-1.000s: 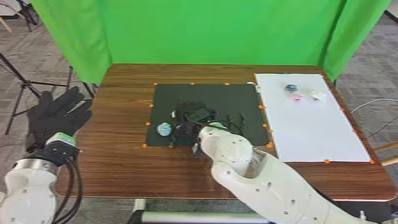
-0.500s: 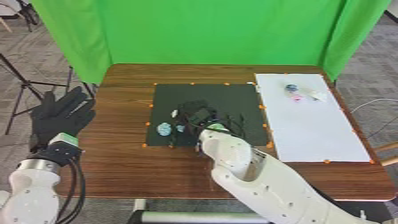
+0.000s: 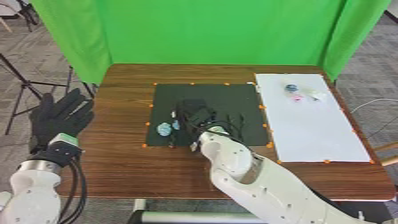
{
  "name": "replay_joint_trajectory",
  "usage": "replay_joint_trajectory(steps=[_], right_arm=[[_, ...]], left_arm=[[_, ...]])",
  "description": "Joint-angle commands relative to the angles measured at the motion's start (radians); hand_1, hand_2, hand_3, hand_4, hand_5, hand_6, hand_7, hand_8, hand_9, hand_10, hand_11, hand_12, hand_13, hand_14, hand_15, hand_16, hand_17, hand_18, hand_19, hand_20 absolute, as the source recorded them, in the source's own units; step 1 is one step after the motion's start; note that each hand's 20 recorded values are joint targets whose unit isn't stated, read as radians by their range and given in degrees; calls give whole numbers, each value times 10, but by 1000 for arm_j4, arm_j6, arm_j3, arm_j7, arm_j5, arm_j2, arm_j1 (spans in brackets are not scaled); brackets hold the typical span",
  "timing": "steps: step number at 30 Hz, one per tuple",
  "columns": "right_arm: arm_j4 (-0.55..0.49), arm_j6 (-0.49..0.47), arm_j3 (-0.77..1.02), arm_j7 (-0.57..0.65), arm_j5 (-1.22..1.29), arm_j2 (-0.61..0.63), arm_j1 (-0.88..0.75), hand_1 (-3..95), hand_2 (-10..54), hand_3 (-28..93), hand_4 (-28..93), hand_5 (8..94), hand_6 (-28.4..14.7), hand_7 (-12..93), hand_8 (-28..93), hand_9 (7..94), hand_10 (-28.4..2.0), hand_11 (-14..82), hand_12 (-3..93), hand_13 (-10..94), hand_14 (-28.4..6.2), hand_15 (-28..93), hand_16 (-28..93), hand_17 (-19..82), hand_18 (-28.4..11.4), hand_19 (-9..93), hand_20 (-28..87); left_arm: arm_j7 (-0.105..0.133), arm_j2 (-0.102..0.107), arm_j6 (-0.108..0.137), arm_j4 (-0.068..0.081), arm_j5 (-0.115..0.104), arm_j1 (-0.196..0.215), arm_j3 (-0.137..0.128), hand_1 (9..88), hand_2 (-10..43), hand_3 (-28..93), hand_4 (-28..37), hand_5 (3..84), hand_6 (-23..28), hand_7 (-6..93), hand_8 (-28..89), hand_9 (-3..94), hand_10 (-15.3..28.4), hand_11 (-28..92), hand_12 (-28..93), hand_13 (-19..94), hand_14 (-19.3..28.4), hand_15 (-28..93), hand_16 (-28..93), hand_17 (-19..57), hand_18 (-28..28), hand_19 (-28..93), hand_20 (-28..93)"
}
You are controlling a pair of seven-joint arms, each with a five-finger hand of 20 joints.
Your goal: Arrange flowers
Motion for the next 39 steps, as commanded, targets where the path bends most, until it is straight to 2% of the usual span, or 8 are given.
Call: replay_joint_trajectory(steps=[1, 16, 24, 28, 33, 35, 37, 39], right_arm=[[-11, 22, 22, 21, 14, 22, 47, 945, -72, -283, 302, 807, 5, 322, 54, 856, -83, 163, 489, 681, -101, 690, 378, 261, -226, 714, 417], [21, -49, 32, 33, 18, 44, 73, 946, -73, -283, 311, 806, 0, 325, 54, 859, -83, 156, 487, 685, -98, 666, 414, 261, -229, 713, 418], [6, -46, 32, 43, 21, 44, 53, 946, -74, -283, 313, 805, -1, 328, 50, 859, -84, 155, 487, 686, -98, 661, 424, 260, -231, 714, 418], [-12, -54, 32, 43, 26, 50, 45, 946, -73, -283, 313, 805, 0, 329, 51, 858, -85, 156, 488, 687, -98, 660, 425, 261, -231, 714, 418], [-10, -96, 33, 22, 16, 42, 19, 945, -73, -283, 316, 803, 1, 332, 52, 858, -85, 156, 487, 687, -97, 660, 425, 261, -232, 715, 417], [0, -112, 27, 5, -5, 37, 18, 945, -73, -283, 317, 801, 0, 333, 54, 858, -85, 156, 487, 686, -98, 660, 426, 261, -232, 715, 417], [11, -99, 7, 14, -17, 46, 41, 945, -72, -283, 317, 799, 0, 334, 55, 857, -85, 157, 488, 685, -97, 660, 426, 261, -232, 716, 416], [15, -131, 16, 18, -15, 39, 28, 941, -74, -283, 329, 799, -1, 336, 52, 857, -85, 157, 487, 685, -97, 660, 428, 261, -232, 717, 416]], left_arm=[[13, -4, 10, -10, -18, 22, -10, 255, 133, 700, -283, 377, 79, 164, -112, 301, 139, 210, 86, 199, 155, 388, -102, -70, 129, 284, 85], [24, 0, 25, -17, -22, 32, -16, 253, 133, 702, -283, 378, 79, 164, -112, 301, 140, 211, 84, 199, 154, 389, -105, -70, 129, 286, 84], [3, -4, 17, -15, -8, 29, -22, 254, 135, 699, -283, 379, 80, 163, -112, 300, 141, 210, 84, 199, 154, 390, -104, -71, 129, 287, 84], [16, -7, 10, -14, -61, 28, -17, 253, 135, 699, -283, 379, 80, 164, -112, 301, 140, 211, 84, 199, 154, 391, -105, -71, 129, 287, 84], [-6, -20, 34, -20, -49, 37, -19, 253, 135, 701, -283, 379, 80, 164, -112, 301, 140, 211, 84, 199, 154, 392, -105, -71, 129, 288, 84], [17, -20, 60, -27, -59, 42, -22, 253, 135, 700, -283, 379, 80, 162, -112, 301, 140, 211, 84, 199, 154, 392, -105, -71, 129, 288, 84], [15, -14, 44, -13, -48, 8, -10, 252, 135, 701, -283, 379, 80, 162, -112, 301, 140, 211, 84, 200, 155, 394, -105, -70, 129, 288, 84], [8, -7, 56, -14, -56, 7, -5, 251, 136, 701, -283, 379, 80, 163, -111, 302, 141, 212, 83, 201, 155, 396, -105, -70, 129, 289, 84]])
